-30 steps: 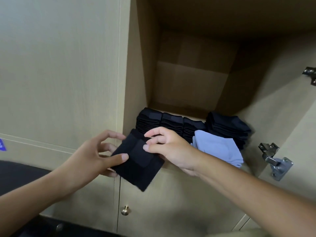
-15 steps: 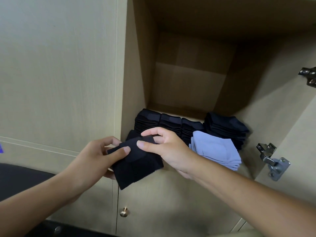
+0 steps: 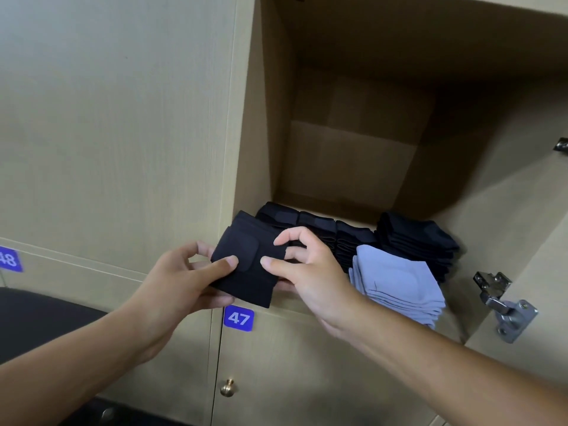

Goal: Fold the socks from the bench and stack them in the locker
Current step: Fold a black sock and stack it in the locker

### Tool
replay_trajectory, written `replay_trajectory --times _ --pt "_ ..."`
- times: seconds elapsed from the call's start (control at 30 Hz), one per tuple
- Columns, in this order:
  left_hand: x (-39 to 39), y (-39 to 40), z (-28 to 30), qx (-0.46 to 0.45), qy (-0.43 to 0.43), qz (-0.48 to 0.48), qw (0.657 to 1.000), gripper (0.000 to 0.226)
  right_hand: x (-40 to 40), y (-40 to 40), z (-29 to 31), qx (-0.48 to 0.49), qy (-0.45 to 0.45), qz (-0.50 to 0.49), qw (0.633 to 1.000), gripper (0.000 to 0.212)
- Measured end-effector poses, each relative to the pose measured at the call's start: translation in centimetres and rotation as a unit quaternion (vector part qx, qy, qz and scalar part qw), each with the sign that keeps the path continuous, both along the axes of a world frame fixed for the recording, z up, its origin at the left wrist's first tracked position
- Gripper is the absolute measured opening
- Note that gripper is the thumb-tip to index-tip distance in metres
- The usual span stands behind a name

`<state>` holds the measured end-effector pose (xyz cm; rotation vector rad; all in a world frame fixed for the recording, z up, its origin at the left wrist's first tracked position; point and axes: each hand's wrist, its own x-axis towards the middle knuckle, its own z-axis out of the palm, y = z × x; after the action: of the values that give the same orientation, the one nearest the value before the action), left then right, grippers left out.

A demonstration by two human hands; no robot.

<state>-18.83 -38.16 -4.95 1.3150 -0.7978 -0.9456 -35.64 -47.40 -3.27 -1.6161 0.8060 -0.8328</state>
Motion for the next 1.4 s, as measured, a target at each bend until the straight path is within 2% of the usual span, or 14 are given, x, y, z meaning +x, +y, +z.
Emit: replay_trajectory --times 0.07,0.17,0.3,0.37,0.57,0.83,1.0,1.27,1.3,1.4 --pt "0.2 -0.1 0.0 0.01 -0.052 -0.014 0.998 0.021 0.0 -0.1 0.0 -0.027 0.005 -0.019 0.999 0.018" --pt "1.1 0.0 -0.5 0.036 -0.157 -0.062 0.985 0.023 -0.3 -1.5 -0.2 -0.057 0.011 -0.064 0.996 0.02" --pt "2.5 0.4 -1.4 0.072 -0.336 -0.094 0.934 0.014 -0.7 -4.4 0.2 -0.041 -0.014 -0.129 0.991 0.023" --pt "2.9 0.6 -1.7 0.08 -0.379 -0.104 0.916 0.012 -0.7 -6.4 0.8 -0.023 -0.032 -0.149 0.988 0.022" --pt "3.5 0.5 -2.1 0.092 -0.418 -0.109 0.897 0.012 1.0 -12.3 2.2 0.104 -0.128 -0.123 0.979 0.03" --pt "4.5 0.6 -2.9 0.11 -0.463 -0.114 0.872 0.011 3.8 -16.3 2.3 0.097 -0.098 -0.133 0.981 0.032" --pt "4.9 0.6 -3.3 0.113 -0.467 -0.12 0.869 0.011 4.8 -17.4 1.7 0.117 -0.102 -0.139 0.978 0.032" --pt "5.6 1.1 -3.6 0.11 -0.474 -0.127 0.865 0.01 5.7 -17.0 1.3 0.097 -0.051 -0.179 0.978 0.026" --pt "5.7 1.1 -3.7 0.111 -0.474 -0.128 0.864 0.01 5.7 -17.2 1.1 0.075 -0.027 -0.194 0.978 0.024" --pt "5.8 1.3 -3.7 0.113 -0.476 -0.129 0.863 0.011 5.6 -17.5 0.9 -0.063 0.12 -0.24 0.961 0.025"
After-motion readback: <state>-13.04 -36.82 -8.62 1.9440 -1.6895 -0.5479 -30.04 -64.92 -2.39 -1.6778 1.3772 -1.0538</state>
